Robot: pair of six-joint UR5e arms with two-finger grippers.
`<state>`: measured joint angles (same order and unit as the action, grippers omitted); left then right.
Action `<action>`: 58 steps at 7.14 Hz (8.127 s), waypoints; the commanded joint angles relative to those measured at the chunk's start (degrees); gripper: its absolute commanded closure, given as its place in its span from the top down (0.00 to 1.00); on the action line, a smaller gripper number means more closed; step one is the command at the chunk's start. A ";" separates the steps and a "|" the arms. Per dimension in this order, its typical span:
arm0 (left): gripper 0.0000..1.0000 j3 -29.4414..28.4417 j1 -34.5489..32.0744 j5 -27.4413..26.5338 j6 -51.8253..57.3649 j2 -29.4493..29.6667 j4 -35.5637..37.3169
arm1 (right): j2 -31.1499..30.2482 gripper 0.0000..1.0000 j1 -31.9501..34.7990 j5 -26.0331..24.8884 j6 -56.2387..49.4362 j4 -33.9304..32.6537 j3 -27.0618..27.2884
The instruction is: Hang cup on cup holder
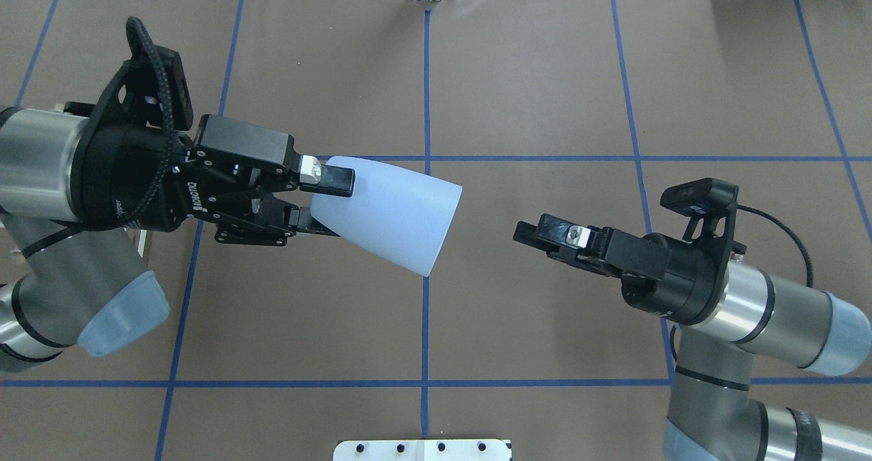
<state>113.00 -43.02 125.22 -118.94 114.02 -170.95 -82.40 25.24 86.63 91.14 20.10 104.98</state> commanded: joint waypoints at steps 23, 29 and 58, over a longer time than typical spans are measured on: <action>0.00 2.49 -21.24 -7.79 92.66 -17.77 67.68 | -11.82 1.00 63.62 43.97 -101.59 -114.23 -4.35; 0.00 2.14 -18.15 -9.29 92.66 -19.88 67.76 | -11.73 1.00 63.62 44.23 -100.89 -114.06 -4.35; 0.99 -15.10 -46.18 9.16 118.32 -22.08 83.67 | -12.97 1.00 69.24 44.23 -94.67 -113.80 -5.32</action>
<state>96.75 -89.15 132.64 0.11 92.83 -87.08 -95.72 94.78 130.79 -6.24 -93.98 99.42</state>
